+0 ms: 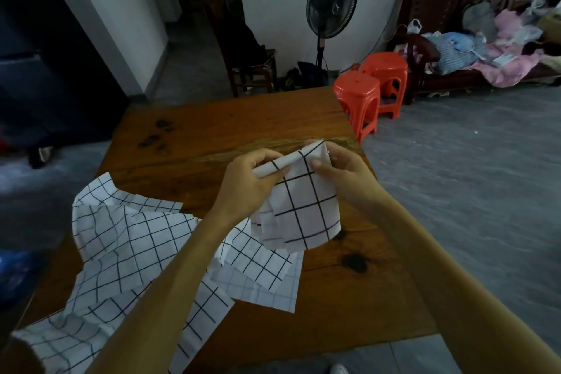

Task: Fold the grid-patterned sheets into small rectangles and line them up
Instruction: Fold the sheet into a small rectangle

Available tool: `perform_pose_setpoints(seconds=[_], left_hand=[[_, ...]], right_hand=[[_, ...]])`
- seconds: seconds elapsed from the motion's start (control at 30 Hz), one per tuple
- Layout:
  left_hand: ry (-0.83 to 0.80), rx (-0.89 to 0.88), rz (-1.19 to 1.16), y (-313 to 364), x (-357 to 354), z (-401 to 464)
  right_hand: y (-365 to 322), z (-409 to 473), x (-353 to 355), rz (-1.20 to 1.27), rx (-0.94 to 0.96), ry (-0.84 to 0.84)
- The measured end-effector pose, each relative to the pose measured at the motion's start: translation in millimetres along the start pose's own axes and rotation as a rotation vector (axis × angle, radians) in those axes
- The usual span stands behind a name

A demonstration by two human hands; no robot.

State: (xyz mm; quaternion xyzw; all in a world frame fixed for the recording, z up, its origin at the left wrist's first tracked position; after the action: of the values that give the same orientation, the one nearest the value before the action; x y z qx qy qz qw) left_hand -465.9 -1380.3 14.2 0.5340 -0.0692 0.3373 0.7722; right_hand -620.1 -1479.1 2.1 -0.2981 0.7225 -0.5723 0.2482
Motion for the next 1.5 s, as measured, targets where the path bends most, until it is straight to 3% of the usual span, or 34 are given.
perform_pose_setpoints(seconds=[0.2,0.4,0.6,0.73,0.97,1.13,1.27,1.4,1.5], left_hand=[[0.069,-0.075,0.023,0.7,-0.6,2.4],[0.251,-0.182,0.140,1.3,1.1,3.9],[0.149,-0.151,0.114,1.1,-2.3,4.9],[0.120,-0.157,0.137,0.5,-3.3,4.6],[0.018,-0.180,0.198,-2.6,-6.8,3.5],[-0.042,-0.148,0.283,-10.7,1.3,10.5],[-0.075,-0.147,0.315,-7.3,4.5,24.1],[-0.102,-0.195,0.292,0.4,6.9,21.5],[-0.178,-0.190,0.231,6.0,2.9,14.0]], right_hand=[[1.1,0.5,0.6,-0.215,0.242,0.267],[0.4,-0.1,-1.0,-0.335,0.287,0.402],[-0.1,3.8,-3.4,-0.627,0.368,0.481],[4.3,9.4,-0.7,-0.772,0.289,0.514],[12.4,17.2,6.4,-0.919,0.063,0.361],[16.7,16.1,8.6,-1.028,0.070,0.218],[16.1,15.9,8.0,-0.885,-0.004,0.051],[22.9,15.1,12.7,-0.818,-0.030,0.128],[33.9,12.1,11.2,-0.628,-0.075,0.136]])
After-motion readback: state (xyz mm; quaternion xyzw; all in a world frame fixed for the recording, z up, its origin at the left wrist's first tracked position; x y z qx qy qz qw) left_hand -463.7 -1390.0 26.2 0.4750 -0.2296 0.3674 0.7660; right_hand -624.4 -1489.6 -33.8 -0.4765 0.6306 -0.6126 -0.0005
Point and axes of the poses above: each hand's wrist, its own z-axis towards the middle knuckle, its own x-axis out of the back of the hand, y = z × x, the point moved 3 cm from there along z, towards the middle knuckle, and after that the axes turned 14 degrees about -x, right-handed, at the moved point
